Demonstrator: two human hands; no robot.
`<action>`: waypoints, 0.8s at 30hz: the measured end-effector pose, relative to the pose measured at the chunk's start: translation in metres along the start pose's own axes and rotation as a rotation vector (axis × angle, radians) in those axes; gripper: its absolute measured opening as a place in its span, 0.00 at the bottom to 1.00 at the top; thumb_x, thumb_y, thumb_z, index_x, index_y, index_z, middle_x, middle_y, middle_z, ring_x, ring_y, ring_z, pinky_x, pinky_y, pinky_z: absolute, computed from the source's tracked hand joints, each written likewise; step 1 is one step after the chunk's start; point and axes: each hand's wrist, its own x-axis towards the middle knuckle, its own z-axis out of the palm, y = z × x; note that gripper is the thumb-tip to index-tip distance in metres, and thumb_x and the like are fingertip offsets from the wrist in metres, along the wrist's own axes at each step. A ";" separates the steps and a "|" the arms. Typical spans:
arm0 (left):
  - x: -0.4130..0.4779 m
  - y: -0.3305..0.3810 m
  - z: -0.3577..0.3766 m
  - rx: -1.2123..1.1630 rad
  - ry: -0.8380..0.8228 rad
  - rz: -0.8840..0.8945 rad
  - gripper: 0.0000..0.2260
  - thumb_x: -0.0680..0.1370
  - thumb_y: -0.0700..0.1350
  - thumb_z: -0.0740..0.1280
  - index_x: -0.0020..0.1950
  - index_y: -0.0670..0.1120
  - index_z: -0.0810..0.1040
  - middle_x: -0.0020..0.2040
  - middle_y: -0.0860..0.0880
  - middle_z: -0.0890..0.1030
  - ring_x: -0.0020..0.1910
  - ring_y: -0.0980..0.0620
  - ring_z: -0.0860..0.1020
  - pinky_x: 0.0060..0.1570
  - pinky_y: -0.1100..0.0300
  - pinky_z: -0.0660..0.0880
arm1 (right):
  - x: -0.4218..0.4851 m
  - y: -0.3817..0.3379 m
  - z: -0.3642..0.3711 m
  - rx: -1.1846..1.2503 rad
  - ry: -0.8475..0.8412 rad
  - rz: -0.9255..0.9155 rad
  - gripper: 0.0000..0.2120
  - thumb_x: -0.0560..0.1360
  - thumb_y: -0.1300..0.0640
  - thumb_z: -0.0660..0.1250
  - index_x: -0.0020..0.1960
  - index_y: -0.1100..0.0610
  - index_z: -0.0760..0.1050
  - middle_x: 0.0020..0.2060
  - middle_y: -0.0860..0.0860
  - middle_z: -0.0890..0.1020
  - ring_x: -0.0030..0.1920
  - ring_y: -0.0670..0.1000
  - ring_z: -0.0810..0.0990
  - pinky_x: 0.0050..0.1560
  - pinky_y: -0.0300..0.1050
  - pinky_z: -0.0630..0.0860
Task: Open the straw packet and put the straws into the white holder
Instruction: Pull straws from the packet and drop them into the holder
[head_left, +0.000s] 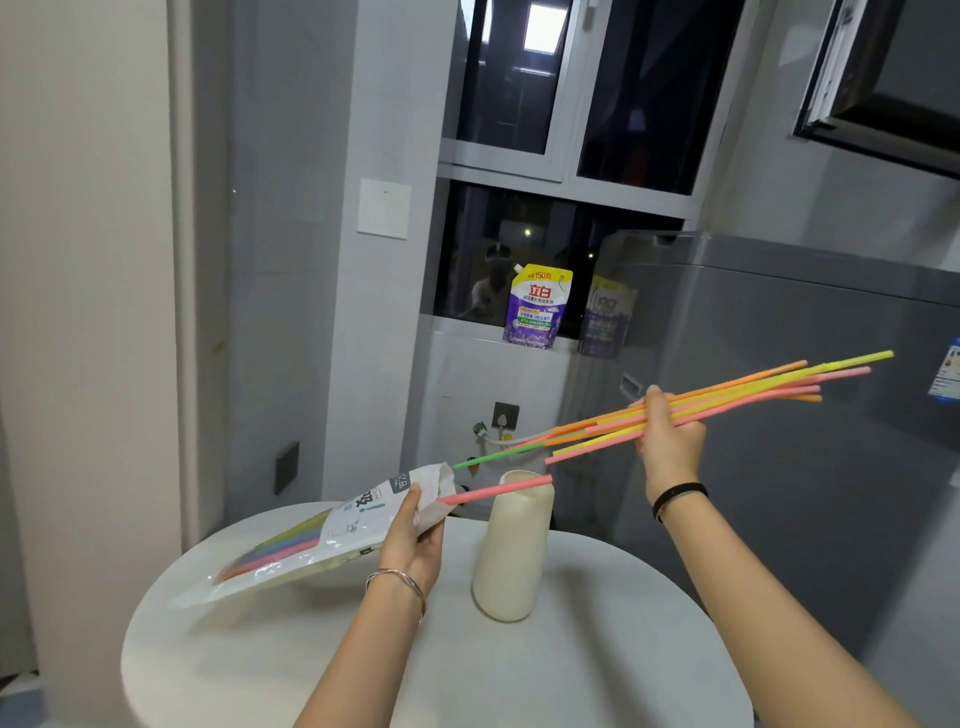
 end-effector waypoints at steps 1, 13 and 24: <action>0.000 0.000 -0.001 0.008 0.005 0.003 0.19 0.81 0.38 0.60 0.72 0.34 0.67 0.64 0.38 0.77 0.68 0.44 0.73 0.72 0.52 0.66 | 0.001 -0.001 -0.002 -0.005 0.011 -0.008 0.12 0.76 0.53 0.63 0.34 0.52 0.74 0.32 0.49 0.79 0.32 0.48 0.77 0.33 0.40 0.71; 0.007 0.017 -0.025 0.221 0.061 0.061 0.18 0.81 0.40 0.62 0.69 0.35 0.70 0.55 0.42 0.82 0.49 0.50 0.81 0.55 0.60 0.77 | -0.001 0.001 -0.014 -0.116 -0.013 -0.132 0.14 0.77 0.54 0.61 0.35 0.57 0.75 0.28 0.48 0.76 0.26 0.40 0.76 0.29 0.31 0.73; 0.000 0.063 -0.079 0.626 0.187 0.130 0.21 0.77 0.38 0.68 0.69 0.38 0.72 0.57 0.43 0.79 0.43 0.52 0.78 0.47 0.59 0.77 | -0.083 0.103 -0.006 -0.674 -0.517 -0.051 0.18 0.74 0.51 0.64 0.28 0.58 0.70 0.26 0.53 0.77 0.32 0.55 0.77 0.38 0.50 0.74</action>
